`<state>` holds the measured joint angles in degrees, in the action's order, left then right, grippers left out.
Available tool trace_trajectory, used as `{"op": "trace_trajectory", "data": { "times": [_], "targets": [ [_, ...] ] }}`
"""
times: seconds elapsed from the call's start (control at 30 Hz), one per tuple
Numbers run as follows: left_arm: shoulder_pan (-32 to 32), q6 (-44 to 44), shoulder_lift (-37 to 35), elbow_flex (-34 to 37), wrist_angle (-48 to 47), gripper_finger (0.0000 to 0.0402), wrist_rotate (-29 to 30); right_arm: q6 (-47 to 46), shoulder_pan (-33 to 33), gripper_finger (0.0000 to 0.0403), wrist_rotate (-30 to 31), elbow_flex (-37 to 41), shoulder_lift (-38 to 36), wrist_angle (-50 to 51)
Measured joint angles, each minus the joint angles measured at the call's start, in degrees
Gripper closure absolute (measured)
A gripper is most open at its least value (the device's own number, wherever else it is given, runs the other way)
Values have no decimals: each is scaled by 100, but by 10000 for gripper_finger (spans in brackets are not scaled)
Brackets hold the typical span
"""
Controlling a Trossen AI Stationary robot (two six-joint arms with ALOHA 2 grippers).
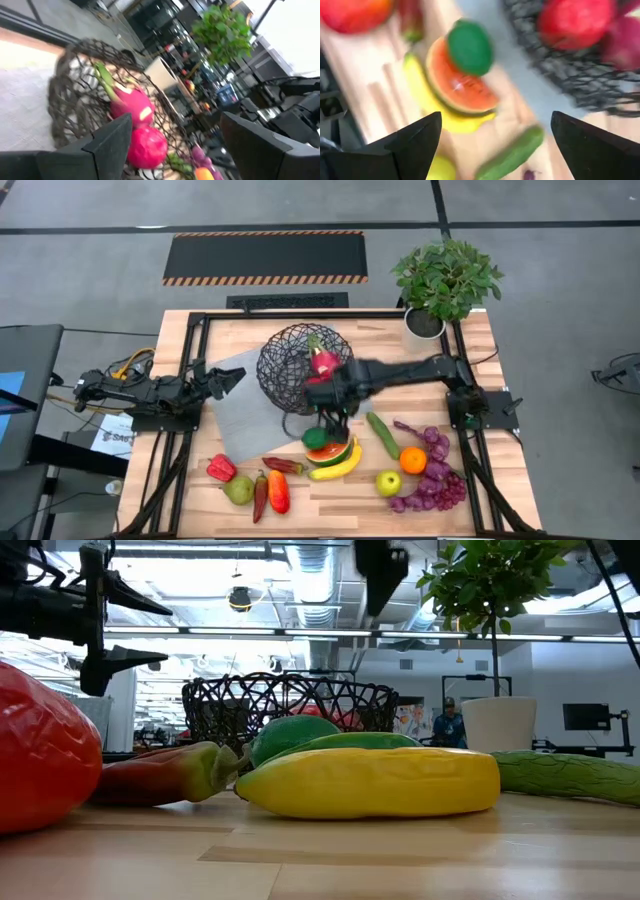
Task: Build produce basket
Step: Put the banana into the wired basket
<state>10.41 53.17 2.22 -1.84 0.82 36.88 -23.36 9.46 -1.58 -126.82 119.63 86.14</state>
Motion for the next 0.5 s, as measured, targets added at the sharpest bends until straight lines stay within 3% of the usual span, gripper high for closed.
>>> {"op": "trace_trajectory", "data": {
  "times": [0.37,0.5],
  "targets": [
    [2,49,0,-1,0,113,-390,73,1086,10,250,244,-3,-157],
    [2,86,0,-1,0,113,-386,-399,1305,10,470,515,-7,293]
  ]
}}
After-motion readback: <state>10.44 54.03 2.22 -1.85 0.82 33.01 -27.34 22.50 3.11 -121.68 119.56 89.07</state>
